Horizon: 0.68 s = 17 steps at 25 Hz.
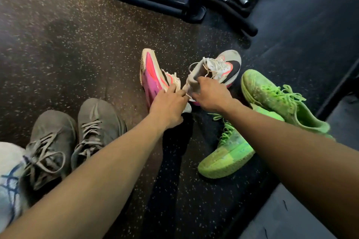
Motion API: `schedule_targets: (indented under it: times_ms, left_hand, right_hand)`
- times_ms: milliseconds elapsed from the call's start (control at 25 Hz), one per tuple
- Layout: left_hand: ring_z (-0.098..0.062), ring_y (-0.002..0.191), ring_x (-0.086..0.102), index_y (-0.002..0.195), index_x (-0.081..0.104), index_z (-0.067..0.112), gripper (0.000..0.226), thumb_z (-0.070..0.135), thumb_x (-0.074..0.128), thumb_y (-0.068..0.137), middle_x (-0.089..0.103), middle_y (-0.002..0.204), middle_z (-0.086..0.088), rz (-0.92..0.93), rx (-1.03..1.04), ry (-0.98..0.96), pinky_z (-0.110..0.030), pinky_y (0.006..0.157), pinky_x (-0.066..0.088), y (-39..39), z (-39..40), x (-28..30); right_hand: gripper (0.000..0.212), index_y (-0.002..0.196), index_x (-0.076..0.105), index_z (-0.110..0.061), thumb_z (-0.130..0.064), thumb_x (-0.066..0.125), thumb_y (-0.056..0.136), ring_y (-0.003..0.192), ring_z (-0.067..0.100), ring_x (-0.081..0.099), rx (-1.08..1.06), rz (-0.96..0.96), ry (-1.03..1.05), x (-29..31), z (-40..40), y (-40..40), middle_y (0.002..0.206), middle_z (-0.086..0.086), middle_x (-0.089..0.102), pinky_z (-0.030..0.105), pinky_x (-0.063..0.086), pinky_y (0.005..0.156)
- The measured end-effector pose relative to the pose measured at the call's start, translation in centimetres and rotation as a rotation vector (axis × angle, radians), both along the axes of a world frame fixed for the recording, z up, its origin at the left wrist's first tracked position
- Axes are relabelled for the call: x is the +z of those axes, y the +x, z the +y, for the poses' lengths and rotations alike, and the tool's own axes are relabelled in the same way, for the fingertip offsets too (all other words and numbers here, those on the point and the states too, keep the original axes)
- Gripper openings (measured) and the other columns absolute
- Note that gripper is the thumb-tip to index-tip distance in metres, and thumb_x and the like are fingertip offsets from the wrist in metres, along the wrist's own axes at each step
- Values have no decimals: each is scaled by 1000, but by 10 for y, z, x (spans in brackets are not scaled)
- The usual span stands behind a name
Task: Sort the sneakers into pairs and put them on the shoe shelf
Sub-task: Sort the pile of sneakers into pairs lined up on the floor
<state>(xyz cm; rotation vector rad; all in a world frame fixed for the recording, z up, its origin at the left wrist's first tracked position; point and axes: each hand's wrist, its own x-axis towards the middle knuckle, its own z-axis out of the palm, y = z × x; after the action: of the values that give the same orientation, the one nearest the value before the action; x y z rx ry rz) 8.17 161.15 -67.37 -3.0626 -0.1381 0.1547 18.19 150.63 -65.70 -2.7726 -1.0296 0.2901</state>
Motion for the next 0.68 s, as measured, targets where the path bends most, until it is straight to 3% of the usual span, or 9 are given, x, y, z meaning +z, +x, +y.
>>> schedule_targets:
  times_ms: [120,280,520,680]
  left_hand:
    - [-26,119,40,130,47,19,49,31,61,84,47,128,2,15,12,82,-39,83,40,4,-1,-5]
    - [-27,119,38,125,57,28,34,27,51,92,48,122,2,99,89,155,-39,85,38,6,-5,-8]
    - [-32,112,37,115,60,25,31,21,57,84,50,111,2,16,248,-7,-44,76,36,-5,-4,1]
    - [-35,110,38,111,56,19,32,21,65,80,50,113,-1,-51,369,-104,-41,70,36,-29,4,9]
  right_hand:
    - [37,116,52,-9,-38,49,93,110,32,55,8,-50,32,-11,1,-1,119,12,60,45,44,88]
    - [44,110,53,-9,-46,57,87,106,31,55,6,-37,34,-14,-3,3,113,11,60,39,44,78]
    - [22,85,56,-12,-33,63,86,92,29,56,31,25,86,-7,-17,1,93,7,58,32,35,65]
    - [23,76,49,-14,-29,65,85,81,25,52,61,109,107,-3,-26,-10,84,2,49,32,34,64]
